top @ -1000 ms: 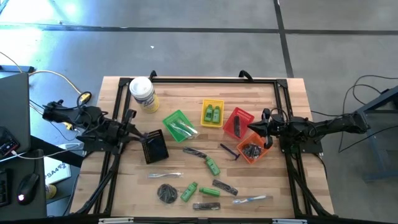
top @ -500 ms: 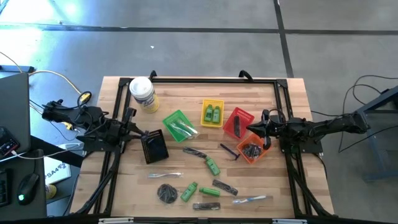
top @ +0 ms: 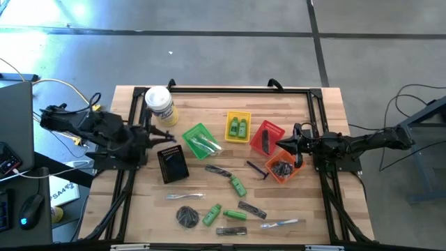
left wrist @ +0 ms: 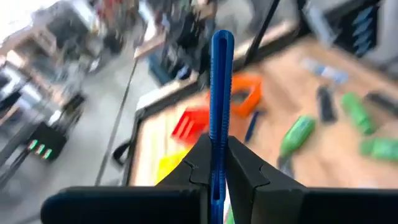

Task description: Pick & Place Travel size toiletries

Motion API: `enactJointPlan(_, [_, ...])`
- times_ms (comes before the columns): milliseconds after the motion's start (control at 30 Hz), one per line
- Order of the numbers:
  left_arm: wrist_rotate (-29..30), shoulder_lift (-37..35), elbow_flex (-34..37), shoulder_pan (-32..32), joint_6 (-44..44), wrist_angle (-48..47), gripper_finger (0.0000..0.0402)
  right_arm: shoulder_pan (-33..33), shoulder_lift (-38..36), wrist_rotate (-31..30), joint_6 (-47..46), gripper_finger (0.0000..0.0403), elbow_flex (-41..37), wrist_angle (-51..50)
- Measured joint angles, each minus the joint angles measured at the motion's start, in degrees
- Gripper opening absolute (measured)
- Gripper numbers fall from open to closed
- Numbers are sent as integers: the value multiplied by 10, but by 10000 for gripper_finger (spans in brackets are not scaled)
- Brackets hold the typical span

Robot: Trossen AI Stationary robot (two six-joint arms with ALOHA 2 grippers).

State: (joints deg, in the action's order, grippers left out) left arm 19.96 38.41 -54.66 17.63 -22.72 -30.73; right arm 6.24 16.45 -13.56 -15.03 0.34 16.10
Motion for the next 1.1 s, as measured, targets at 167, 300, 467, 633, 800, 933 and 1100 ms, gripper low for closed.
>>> enactJointPlan(167, [51,128,-134,0,1,-165,15,0,0,0,0,4,0,-1])
enactJointPlan(300, [75,217,-220,0,15,-284,15,0,0,0,0,4,0,-2])
enactJointPlan(467, [75,315,-274,0,2,-365,15,0,0,0,-1,4,0,-11])
enactJointPlan(633, [58,385,-270,0,-78,-459,15,0,0,0,-2,4,0,-22])
enactJointPlan(800, [31,431,-239,0,-67,-487,15,0,0,0,-2,4,0,-22])
enactJointPlan(933, [10,452,-202,11,-42,-485,15,0,0,0,-2,4,0,-24])
enactJointPlan(1100, [-16,473,-146,12,-20,-475,15,0,0,1,-2,4,0,-26])
